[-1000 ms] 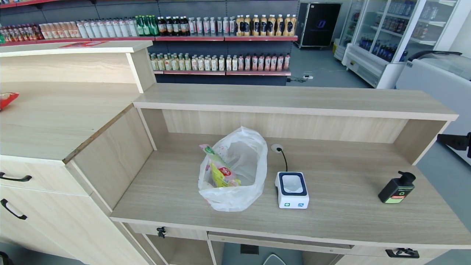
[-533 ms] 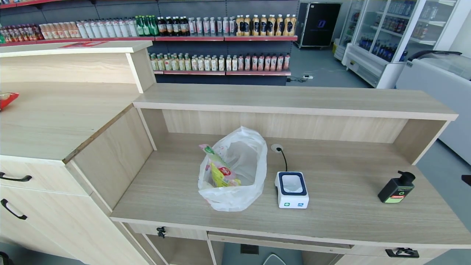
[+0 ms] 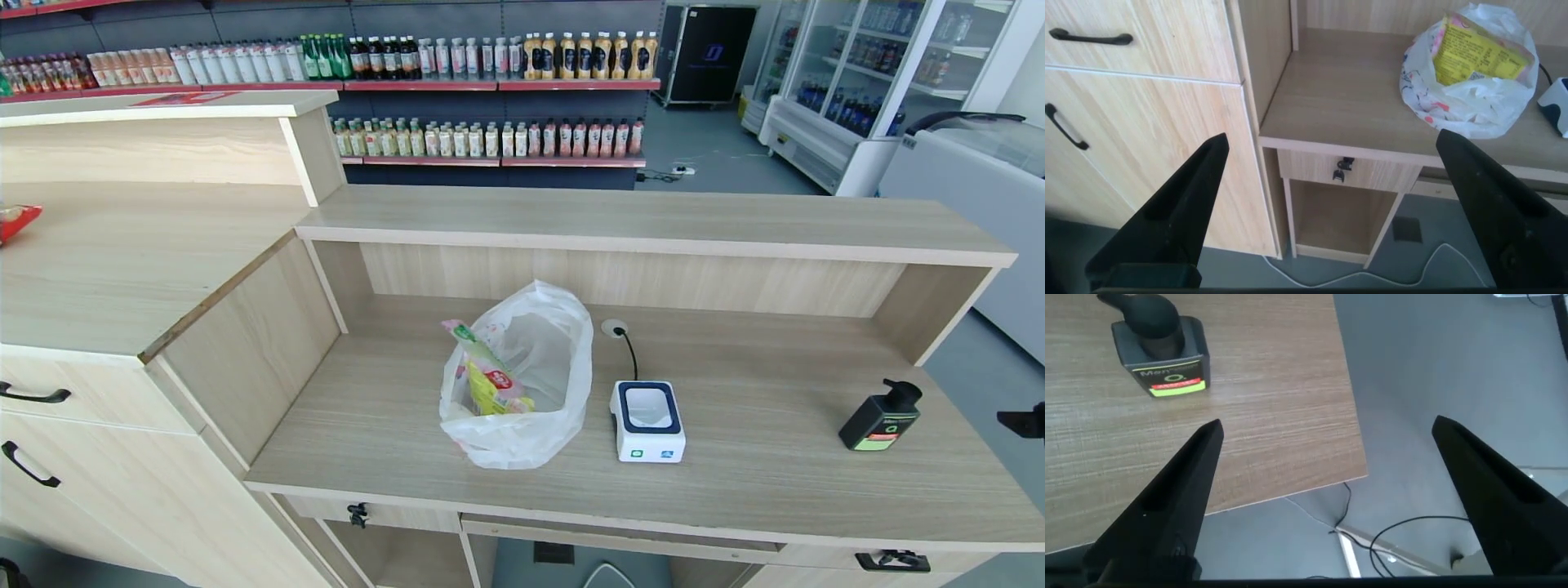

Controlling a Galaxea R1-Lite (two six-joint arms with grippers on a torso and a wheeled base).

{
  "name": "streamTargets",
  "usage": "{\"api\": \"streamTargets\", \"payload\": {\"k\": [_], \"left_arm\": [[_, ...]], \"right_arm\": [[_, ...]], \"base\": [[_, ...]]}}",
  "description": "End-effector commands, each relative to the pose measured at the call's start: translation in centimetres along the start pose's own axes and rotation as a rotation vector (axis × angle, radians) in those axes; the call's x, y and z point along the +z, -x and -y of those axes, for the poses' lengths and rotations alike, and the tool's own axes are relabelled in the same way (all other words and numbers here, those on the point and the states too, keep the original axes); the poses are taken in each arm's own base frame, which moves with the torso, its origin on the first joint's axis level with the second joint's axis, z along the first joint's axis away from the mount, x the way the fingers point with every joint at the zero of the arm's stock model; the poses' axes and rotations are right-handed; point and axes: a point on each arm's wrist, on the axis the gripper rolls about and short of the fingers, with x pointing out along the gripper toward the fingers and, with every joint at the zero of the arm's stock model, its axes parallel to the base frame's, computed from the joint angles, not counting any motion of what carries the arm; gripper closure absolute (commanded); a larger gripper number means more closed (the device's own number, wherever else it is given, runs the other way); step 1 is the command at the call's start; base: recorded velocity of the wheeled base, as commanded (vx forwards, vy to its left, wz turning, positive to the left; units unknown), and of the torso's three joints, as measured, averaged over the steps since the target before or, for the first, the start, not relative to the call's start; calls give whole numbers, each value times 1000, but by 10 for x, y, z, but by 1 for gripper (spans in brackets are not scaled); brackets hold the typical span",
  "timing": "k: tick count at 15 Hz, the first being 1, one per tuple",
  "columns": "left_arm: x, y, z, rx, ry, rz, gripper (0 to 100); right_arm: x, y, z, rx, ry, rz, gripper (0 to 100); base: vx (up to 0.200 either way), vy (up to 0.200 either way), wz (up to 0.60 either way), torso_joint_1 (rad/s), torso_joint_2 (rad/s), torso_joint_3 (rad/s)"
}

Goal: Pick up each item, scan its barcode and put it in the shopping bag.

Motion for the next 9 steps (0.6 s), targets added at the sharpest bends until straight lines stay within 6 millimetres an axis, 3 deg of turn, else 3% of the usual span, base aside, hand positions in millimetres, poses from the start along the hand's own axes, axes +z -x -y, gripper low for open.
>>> {"api": "streamTargets", "payload": {"k": [1, 9], "left_arm": [[0, 0, 0, -1, 1, 0, 0], [0, 0, 0, 1, 1, 0, 0]], "right_arm": [[-12, -13, 4, 3, -16, -49, 0], [-23, -45, 7, 36, -27, -41, 0]], "base": [[0, 0, 0, 0, 0, 0], [0, 0, 0, 0, 0, 0]]}}
